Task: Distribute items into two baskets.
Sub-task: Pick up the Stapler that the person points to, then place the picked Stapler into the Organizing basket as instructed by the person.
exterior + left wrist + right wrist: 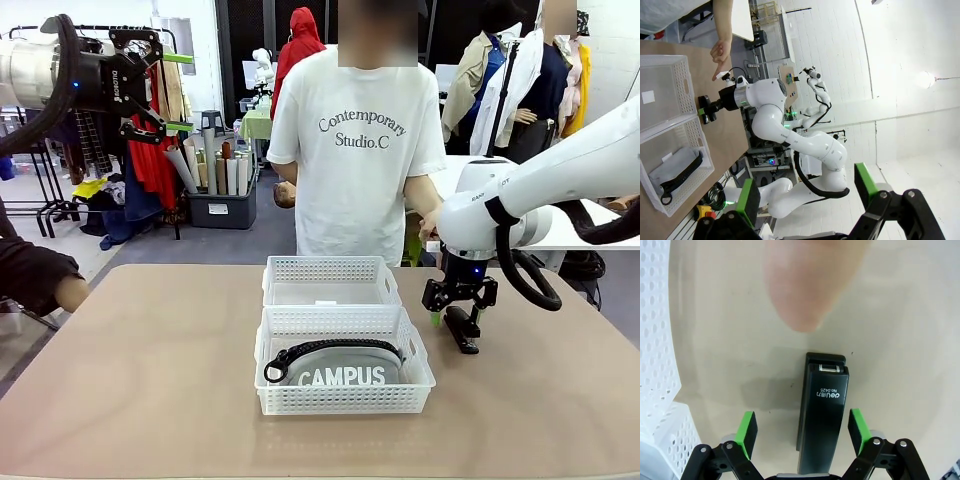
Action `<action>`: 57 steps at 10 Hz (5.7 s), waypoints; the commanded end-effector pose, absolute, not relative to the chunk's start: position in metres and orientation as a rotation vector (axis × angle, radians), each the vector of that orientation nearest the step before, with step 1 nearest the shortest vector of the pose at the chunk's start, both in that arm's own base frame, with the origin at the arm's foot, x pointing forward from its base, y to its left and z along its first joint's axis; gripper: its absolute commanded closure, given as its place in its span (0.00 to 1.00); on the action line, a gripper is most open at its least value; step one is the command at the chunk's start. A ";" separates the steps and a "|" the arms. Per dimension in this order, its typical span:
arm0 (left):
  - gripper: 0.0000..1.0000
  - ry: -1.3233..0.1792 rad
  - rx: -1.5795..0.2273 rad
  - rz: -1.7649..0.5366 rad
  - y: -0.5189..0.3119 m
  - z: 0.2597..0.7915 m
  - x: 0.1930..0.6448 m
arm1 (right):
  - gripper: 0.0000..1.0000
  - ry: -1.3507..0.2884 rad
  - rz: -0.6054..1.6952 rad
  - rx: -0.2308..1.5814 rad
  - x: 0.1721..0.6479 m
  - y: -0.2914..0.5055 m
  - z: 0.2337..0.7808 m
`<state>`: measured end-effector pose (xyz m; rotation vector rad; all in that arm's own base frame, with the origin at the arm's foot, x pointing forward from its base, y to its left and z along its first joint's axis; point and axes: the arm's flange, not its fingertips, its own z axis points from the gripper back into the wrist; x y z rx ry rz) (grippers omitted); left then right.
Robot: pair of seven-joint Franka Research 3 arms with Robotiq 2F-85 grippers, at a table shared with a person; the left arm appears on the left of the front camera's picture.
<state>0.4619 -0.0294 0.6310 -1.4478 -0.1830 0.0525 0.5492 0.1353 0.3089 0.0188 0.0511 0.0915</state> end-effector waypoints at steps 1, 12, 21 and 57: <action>0.00 -0.183 -1.451 0.051 -0.029 0.632 0.461 | 0.25 0.058 0.130 -0.011 0.557 0.130 0.312; 0.00 -0.183 -1.451 0.051 -0.029 0.632 0.461 | 1.00 0.026 0.101 -0.026 0.542 0.110 0.330; 0.00 -0.183 -1.451 0.051 -0.029 0.632 0.461 | 1.00 -0.132 0.006 0.017 0.529 0.025 0.510; 0.00 -0.183 -1.451 0.051 -0.029 0.632 0.461 | 1.00 -0.389 0.660 -0.131 0.576 0.162 0.645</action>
